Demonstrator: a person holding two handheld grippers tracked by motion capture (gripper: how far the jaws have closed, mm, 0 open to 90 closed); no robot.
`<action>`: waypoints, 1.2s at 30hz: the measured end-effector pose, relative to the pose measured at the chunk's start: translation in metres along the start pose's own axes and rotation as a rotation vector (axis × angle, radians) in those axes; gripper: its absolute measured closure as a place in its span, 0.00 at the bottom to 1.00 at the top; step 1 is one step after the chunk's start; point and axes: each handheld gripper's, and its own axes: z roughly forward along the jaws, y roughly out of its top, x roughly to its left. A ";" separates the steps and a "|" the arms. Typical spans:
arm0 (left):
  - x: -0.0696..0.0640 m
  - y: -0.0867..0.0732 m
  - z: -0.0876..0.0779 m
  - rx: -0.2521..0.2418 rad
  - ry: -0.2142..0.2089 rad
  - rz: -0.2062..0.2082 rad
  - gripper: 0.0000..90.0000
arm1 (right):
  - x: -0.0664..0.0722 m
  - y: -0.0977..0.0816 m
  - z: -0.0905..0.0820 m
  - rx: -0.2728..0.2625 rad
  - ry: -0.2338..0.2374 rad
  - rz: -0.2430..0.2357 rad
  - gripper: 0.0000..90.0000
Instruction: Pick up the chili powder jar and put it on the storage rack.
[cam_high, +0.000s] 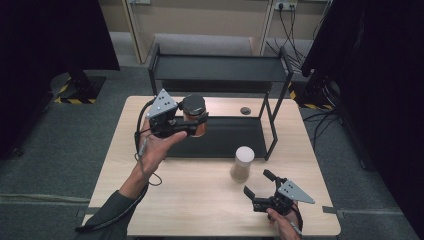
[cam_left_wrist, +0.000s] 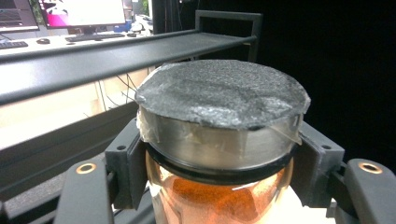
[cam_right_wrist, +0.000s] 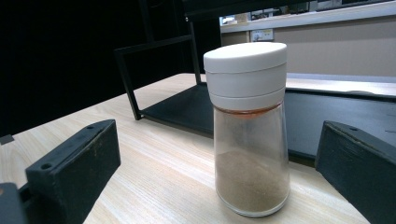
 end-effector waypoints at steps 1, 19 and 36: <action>0.000 0.002 0.000 0.000 0.001 -0.001 0.35 | 0.000 0.000 0.000 0.001 0.000 0.001 0.00; 0.010 0.041 0.004 -0.005 0.035 0.011 0.35 | -0.001 0.000 0.001 0.003 0.002 0.002 0.00; 0.024 0.078 0.007 -0.003 0.083 -0.004 0.35 | -0.001 0.000 0.001 0.005 0.006 0.003 0.00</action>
